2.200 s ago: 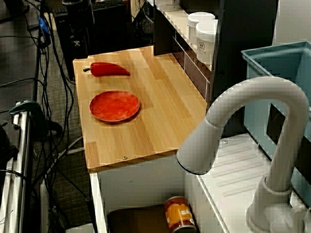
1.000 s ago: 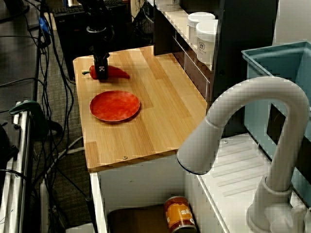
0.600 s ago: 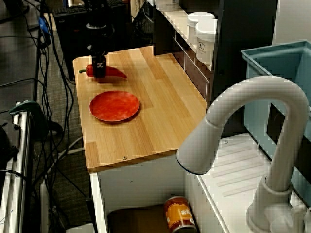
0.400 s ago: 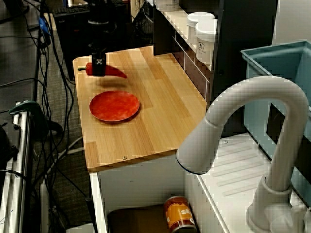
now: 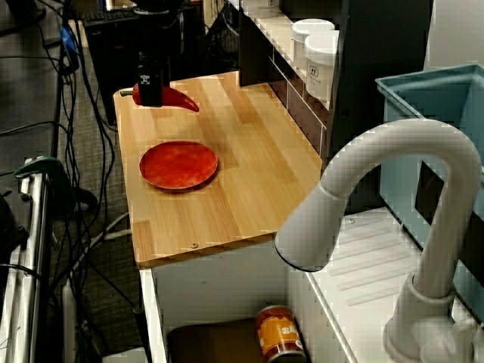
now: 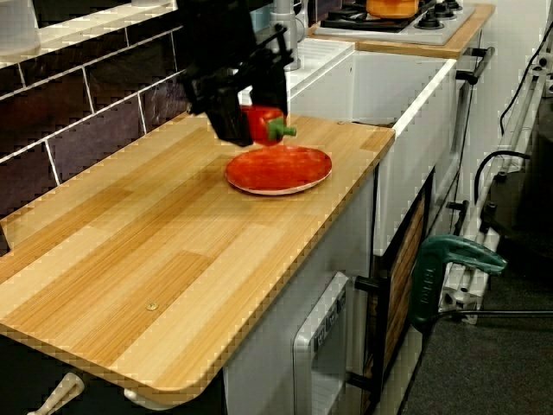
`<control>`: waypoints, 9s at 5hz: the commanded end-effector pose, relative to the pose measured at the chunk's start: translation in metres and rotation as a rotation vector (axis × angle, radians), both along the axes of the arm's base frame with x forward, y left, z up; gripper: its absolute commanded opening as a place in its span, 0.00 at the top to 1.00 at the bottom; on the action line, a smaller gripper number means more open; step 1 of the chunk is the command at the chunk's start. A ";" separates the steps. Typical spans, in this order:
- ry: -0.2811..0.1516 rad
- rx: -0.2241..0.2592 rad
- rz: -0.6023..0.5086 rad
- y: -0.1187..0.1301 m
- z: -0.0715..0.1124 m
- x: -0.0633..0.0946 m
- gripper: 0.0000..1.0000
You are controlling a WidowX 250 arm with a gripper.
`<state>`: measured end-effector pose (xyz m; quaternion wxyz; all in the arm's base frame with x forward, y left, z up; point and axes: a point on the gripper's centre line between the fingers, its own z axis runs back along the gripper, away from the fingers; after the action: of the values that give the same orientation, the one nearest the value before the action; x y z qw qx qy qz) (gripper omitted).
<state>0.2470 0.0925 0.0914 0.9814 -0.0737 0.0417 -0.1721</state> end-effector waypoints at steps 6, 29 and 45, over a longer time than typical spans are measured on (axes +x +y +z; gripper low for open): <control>-0.247 0.157 -0.890 -0.041 0.009 0.045 1.00; -0.139 0.088 -0.328 -0.084 -0.032 0.037 0.00; -0.173 0.226 -0.037 0.093 -0.008 -0.048 1.00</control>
<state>0.2115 0.1793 0.0763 0.9816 0.0332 -0.0094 -0.1880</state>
